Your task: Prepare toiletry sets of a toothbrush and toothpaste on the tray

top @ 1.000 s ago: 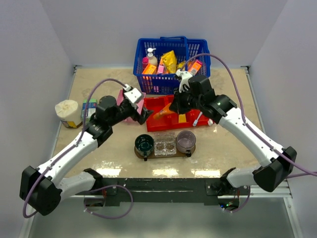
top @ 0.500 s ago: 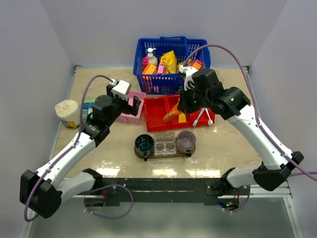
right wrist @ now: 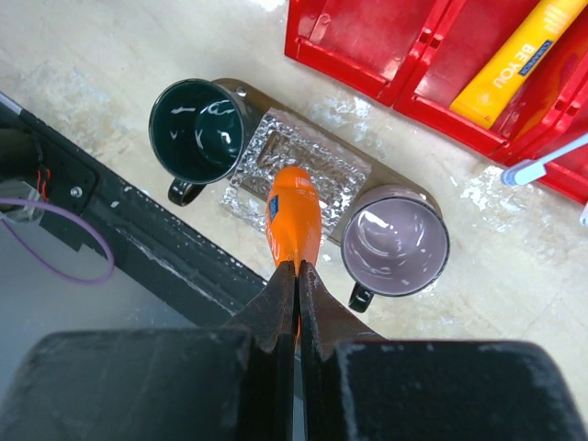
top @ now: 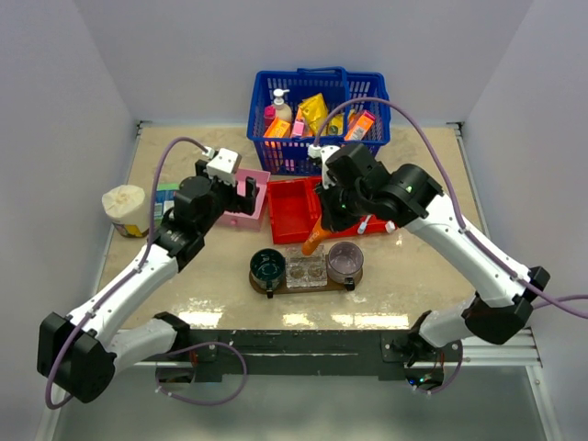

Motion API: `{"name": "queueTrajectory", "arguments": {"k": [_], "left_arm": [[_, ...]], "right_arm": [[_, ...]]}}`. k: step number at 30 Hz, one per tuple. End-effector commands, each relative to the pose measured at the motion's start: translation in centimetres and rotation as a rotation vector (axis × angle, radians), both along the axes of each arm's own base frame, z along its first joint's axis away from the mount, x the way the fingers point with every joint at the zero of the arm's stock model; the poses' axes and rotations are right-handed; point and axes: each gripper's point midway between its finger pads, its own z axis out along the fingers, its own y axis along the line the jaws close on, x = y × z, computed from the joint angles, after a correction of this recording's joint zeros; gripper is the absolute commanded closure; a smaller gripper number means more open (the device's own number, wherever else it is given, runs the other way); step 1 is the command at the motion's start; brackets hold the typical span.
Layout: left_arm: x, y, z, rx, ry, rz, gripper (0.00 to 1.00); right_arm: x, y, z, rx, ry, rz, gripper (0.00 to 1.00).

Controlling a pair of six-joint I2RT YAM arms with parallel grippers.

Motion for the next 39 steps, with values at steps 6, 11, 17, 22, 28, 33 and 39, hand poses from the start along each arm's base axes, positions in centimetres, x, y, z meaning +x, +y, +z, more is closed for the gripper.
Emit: {"name": "queueTrajectory", "arguments": {"k": [6,11,17,22,28,33,39], "left_arm": [[-0.2,0.5,4.4,-0.066,-0.117,0.018,0.03],[-0.3,0.2,4.4,-0.068,-0.116,0.002,0.02],[-0.2,0.3,4.4,-0.066,-0.115,0.003,0.02],[-0.3,0.1,4.2,-0.062,-0.110,-0.003,0.02],[-0.2,0.0,4.1,-0.063,-0.108,-0.011,0.02],[-0.3,-0.3,4.1,-0.066,-0.103,-0.026,0.02],[-0.2,-0.4,3.9,-0.064,-0.097,-0.027,0.02]], "right_arm": [[0.7,0.8,-0.9,-0.032,-0.008,-0.062,1.00],[1.0,0.7,-2.0,-0.045,-0.010,-0.082,1.00],[1.2,0.7,-2.6,-0.060,-0.002,-0.091,1.00],[1.4,0.6,-2.8,-0.070,-0.005,-0.100,1.00],[1.5,0.5,-3.5,-0.100,0.003,-0.104,1.00],[1.6,0.6,-3.8,-0.111,0.008,-0.101,1.00],[1.7,0.7,-4.6,-0.130,0.024,-0.095,1.00]]}}
